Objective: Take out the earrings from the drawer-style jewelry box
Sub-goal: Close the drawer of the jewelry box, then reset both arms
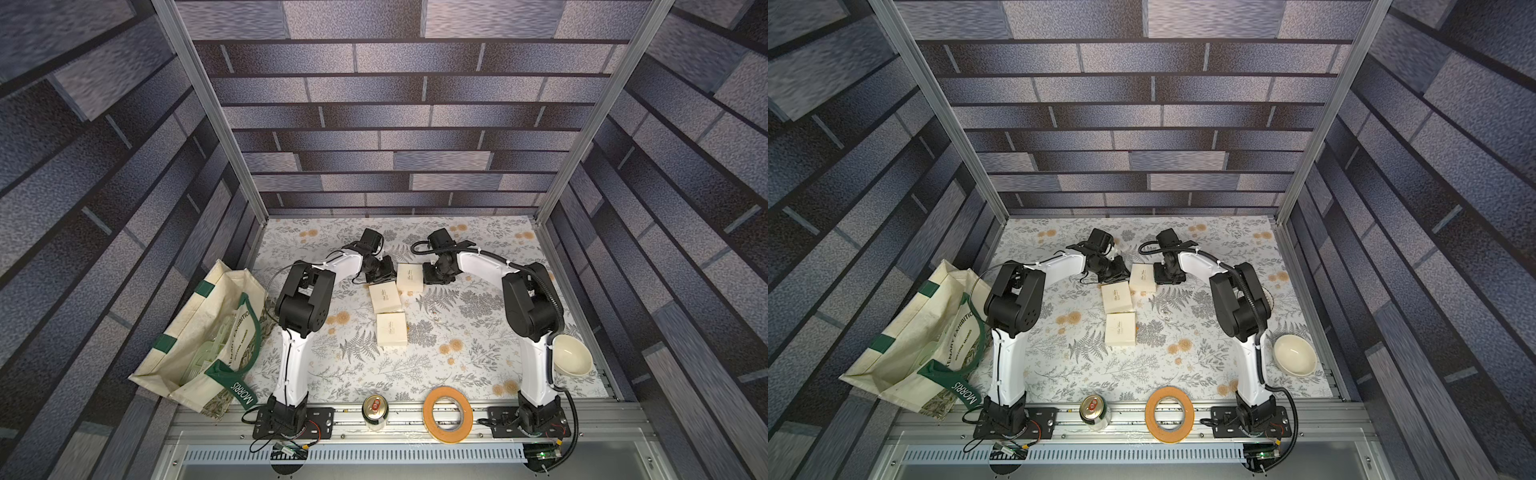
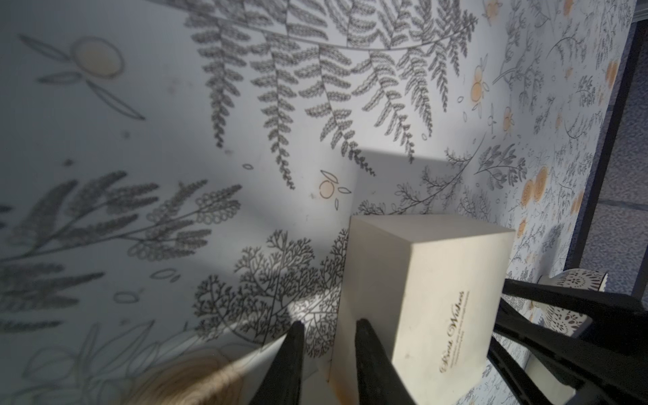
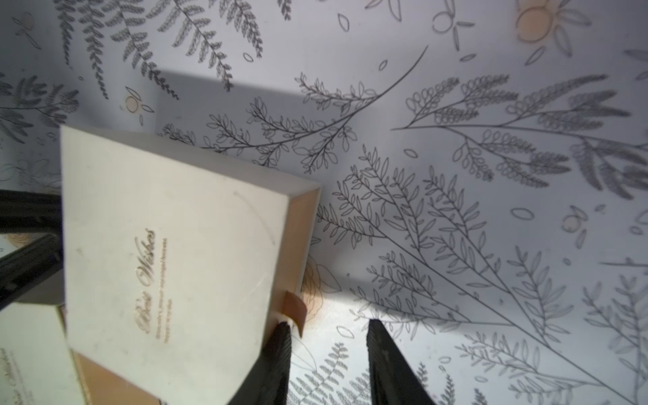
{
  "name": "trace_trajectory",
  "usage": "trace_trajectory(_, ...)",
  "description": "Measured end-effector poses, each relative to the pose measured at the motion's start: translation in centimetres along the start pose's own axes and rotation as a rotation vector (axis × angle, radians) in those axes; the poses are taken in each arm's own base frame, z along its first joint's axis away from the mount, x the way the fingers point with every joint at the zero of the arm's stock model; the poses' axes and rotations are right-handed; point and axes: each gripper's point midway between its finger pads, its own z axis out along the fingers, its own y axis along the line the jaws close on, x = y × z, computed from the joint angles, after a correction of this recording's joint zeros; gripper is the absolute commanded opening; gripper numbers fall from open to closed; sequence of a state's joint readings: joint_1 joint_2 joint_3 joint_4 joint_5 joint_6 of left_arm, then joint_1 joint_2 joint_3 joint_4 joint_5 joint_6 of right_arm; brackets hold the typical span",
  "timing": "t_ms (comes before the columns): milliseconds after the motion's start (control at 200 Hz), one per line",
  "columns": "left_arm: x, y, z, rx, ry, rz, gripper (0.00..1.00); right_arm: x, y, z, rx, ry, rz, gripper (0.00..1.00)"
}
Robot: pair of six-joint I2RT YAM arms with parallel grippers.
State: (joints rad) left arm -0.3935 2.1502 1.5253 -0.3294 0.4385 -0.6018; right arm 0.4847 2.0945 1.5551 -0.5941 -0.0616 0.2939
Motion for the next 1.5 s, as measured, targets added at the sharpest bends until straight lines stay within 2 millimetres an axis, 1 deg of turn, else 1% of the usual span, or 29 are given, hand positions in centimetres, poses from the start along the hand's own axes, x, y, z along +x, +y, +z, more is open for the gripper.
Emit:
trace_trajectory(100, -0.2, 0.2, -0.1, -0.015, -0.013, 0.001, 0.33, -0.1, -0.2, -0.1, 0.013, -0.006, -0.001, 0.42)
trace_trajectory(200, -0.8, 0.3, -0.9, -0.033, -0.046, 0.005, 0.34, -0.4, -0.6, -0.5, 0.037, -0.023, -0.006, 0.47)
trace_trajectory(270, -1.6, -0.1, -2.0, -0.035, -0.081, 0.015, 0.32, -0.5, -1.1, -1.4, 0.053, -0.041, -0.003, 0.50)
trace_trajectory(336, -2.5, -0.7, -3.4, -0.035, -0.123, 0.035, 0.32, -0.8, -1.6, -3.0, 0.063, -0.071, 0.000, 0.54)
trace_trajectory(441, -4.2, -2.2, -6.7, -0.048, -0.230, 0.089, 0.37, -1.6, -2.3, -6.2, 0.073, -0.138, 0.004, 0.59)
trace_trajectory(506, -5.1, -3.2, -9.4, -0.060, -0.321, 0.135, 0.38, -2.1, -3.4, -8.5, 0.087, -0.189, 0.011, 0.64)
trace_trajectory(556, -5.5, -3.9, -11.7, -0.066, -0.388, 0.164, 0.39, -2.2, -4.6, -10.4, 0.106, -0.227, 0.025, 0.69)
trace_trajectory(631, -5.7, -5.0, -14.9, -0.066, -0.487, 0.210, 0.42, -2.1, -6.3, -12.6, 0.139, -0.273, 0.034, 0.76)
trace_trajectory(691, -5.7, -5.8, -17.1, -0.067, -0.552, 0.246, 0.48, -1.8, -7.7, -14.1, 0.171, -0.302, 0.049, 0.79)
trace_trajectory(746, -5.5, -6.1, -18.8, -0.073, -0.598, 0.275, 0.54, -1.4, -9.0, -15.2, 0.202, -0.322, 0.060, 0.81)
trace_trajectory(826, -5.1, -6.0, -20.3, -0.092, -0.640, 0.291, 0.60, -0.8, -10.3, -16.3, 0.239, -0.340, 0.070, 0.86)
trace_trajectory(877, -4.9, -5.7, -20.9, -0.107, -0.653, 0.296, 0.65, -0.2, -10.7, -16.7, 0.257, -0.345, 0.064, 0.90)
trace_trajectory(892, -4.8, -5.6, -21.0, -0.111, -0.657, 0.298, 0.71, 0.0, -10.9, -16.8, 0.262, -0.346, 0.066, 0.91)
trace_trajectory(907, -4.7, -5.5, -21.1, -0.117, -0.659, 0.297, 0.75, 0.2, -11.0, -16.9, 0.267, -0.347, 0.060, 0.92)
trace_trajectory(937, -4.6, -5.1, -21.3, -0.131, -0.667, 0.296, 0.87, 0.5, -11.1, -17.1, 0.275, -0.351, 0.055, 0.93)
trace_trajectory(952, -4.5, -5.0, -21.4, -0.141, -0.667, 0.307, 0.97, 0.6, -11.2, -17.2, 0.279, -0.355, 0.056, 0.94)
trace_trajectory(967, -4.5, -4.8, -21.4, -0.146, -0.670, 0.299, 1.00, 0.7, -11.3, -17.3, 0.284, -0.356, 0.054, 0.94)
trace_trajectory(1037, -4.1, -3.8, -21.6, -0.180, -0.674, 0.297, 1.00, 1.4, -12.0, -17.8, 0.307, -0.369, 0.051, 0.95)
trace_trajectory(1107, -3.8, -2.8, -21.8, -0.211, -0.677, 0.288, 1.00, 1.7, -12.4, -18.4, 0.323, -0.391, 0.043, 0.96)
trace_trajectory(1262, -3.4, -0.6, -22.2, -0.268, -0.682, 0.273, 1.00, 2.3, -14.0, -19.5, 0.365, -0.469, 0.044, 0.96)
trace_trajectory(1402, -2.7, 2.0, -22.2, -0.315, -0.679, 0.249, 1.00, 3.8, -16.0, -18.9, 0.389, -0.524, 0.048, 0.96)
trace_trajectory(1498, -1.7, 4.5, -21.8, -0.343, -0.677, 0.238, 1.00, 4.7, -17.5, -18.0, 0.406, -0.551, 0.061, 0.96)
